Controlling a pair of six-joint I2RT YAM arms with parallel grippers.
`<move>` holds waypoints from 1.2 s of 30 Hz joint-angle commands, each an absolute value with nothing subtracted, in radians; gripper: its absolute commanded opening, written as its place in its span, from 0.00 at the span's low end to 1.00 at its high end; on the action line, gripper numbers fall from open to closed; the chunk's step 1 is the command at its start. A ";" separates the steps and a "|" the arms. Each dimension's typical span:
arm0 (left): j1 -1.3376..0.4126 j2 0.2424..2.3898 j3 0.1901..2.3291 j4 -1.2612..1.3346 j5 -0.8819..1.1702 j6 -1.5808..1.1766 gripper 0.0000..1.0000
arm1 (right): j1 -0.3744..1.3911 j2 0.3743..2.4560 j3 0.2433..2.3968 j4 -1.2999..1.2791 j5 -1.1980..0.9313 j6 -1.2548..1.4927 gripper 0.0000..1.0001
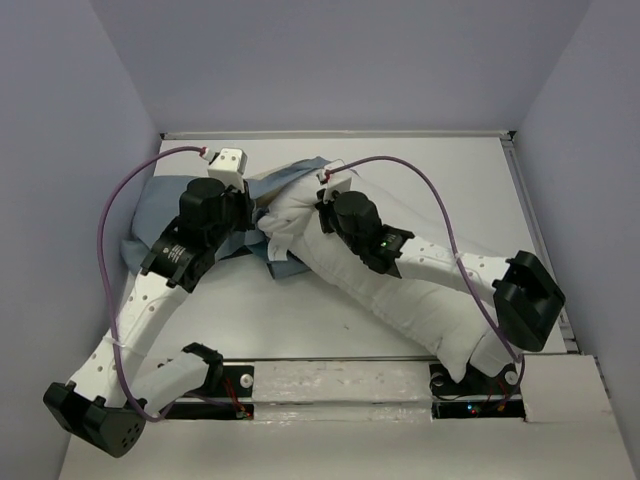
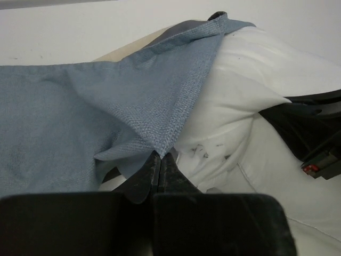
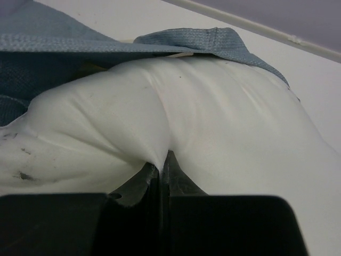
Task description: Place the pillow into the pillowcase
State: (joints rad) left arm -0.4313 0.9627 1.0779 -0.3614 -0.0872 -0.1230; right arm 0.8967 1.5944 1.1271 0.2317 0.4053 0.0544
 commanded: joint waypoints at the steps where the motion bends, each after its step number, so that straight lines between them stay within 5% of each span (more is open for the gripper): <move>1: -0.431 0.952 1.163 -0.409 -0.245 -0.094 0.00 | 0.825 1.612 1.219 0.253 0.686 0.109 0.00; 4: -0.431 0.972 1.193 -0.407 -0.281 -0.091 0.00 | 0.802 1.617 1.233 0.239 0.710 0.141 0.00; 14: -0.577 1.207 1.460 -0.386 0.049 -0.152 0.00 | 0.815 1.756 1.356 0.173 0.822 0.230 0.00; 18: -0.581 1.235 1.515 -0.359 0.100 -0.164 0.00 | 0.831 1.756 1.370 0.173 0.701 0.279 0.00; 27: -0.566 1.423 1.609 -0.163 0.089 -0.236 0.04 | 1.012 1.593 1.022 0.449 0.466 0.363 0.00; 29: -0.569 1.460 1.624 -0.167 0.153 -0.255 0.11 | 1.012 1.559 0.979 0.460 0.477 0.388 0.00; 31: -0.612 1.473 1.614 -0.160 0.212 -0.275 0.30 | 1.012 1.551 0.986 0.433 0.554 0.365 0.00; 32: -0.638 1.465 1.580 -0.160 0.184 -0.265 0.49 | 0.976 1.551 0.997 0.410 0.552 0.377 0.00; 36: -0.693 1.336 1.403 -0.138 0.075 -0.261 0.72 | 0.899 1.505 0.956 0.377 0.502 0.446 0.00</move>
